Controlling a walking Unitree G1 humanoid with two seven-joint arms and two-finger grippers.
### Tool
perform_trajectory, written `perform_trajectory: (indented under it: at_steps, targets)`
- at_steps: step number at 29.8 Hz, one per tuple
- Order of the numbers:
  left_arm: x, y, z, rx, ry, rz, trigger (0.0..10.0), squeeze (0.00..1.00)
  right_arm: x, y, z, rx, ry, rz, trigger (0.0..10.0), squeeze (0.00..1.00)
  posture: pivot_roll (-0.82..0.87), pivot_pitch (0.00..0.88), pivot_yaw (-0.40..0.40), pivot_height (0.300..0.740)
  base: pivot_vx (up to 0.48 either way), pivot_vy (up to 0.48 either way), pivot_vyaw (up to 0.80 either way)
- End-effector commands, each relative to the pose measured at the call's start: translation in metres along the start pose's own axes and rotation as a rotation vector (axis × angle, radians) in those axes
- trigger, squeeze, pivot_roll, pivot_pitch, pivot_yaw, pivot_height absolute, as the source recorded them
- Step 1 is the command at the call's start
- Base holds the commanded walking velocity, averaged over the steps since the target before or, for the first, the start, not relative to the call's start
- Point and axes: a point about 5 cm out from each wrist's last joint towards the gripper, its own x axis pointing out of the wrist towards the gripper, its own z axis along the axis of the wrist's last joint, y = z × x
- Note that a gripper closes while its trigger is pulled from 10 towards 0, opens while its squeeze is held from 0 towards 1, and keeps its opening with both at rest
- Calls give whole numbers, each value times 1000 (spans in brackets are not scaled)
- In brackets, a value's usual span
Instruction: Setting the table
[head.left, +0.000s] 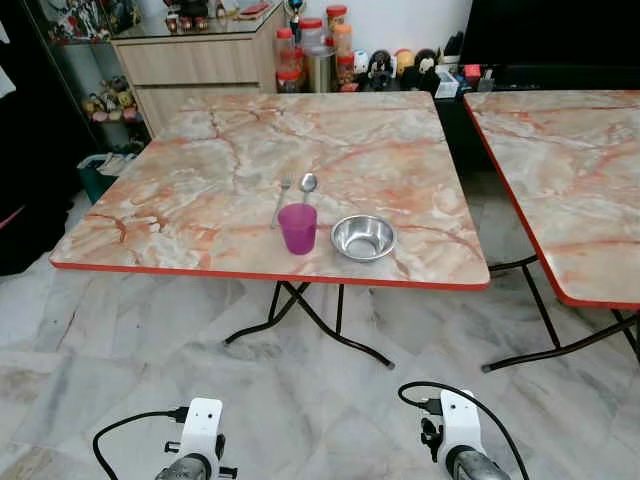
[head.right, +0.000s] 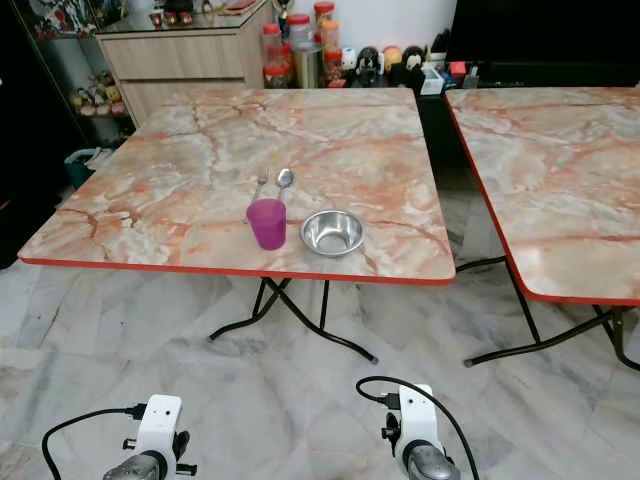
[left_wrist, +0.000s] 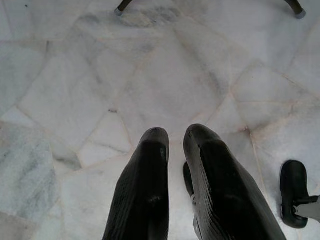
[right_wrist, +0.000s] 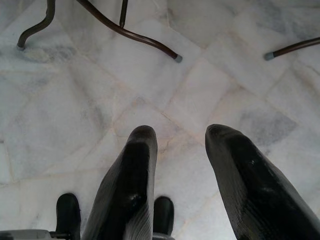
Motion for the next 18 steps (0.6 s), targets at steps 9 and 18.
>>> perform_trajectory:
  at_steps: [9, 18]
  targets:
    - [0, 3, 0, -9, 6, 6, 10000, 0, 1, 2, 1, -6, 2, -2, 10000, 0, 35, 0, 50, 740, 346, 0, 0]
    - [0, 0, -1, -12, 5, 1, 10000, 0, 1, 3, 1, -16, 2, 4, 10000, 0, 34, 0, 47, 740, 346, 0, 0]
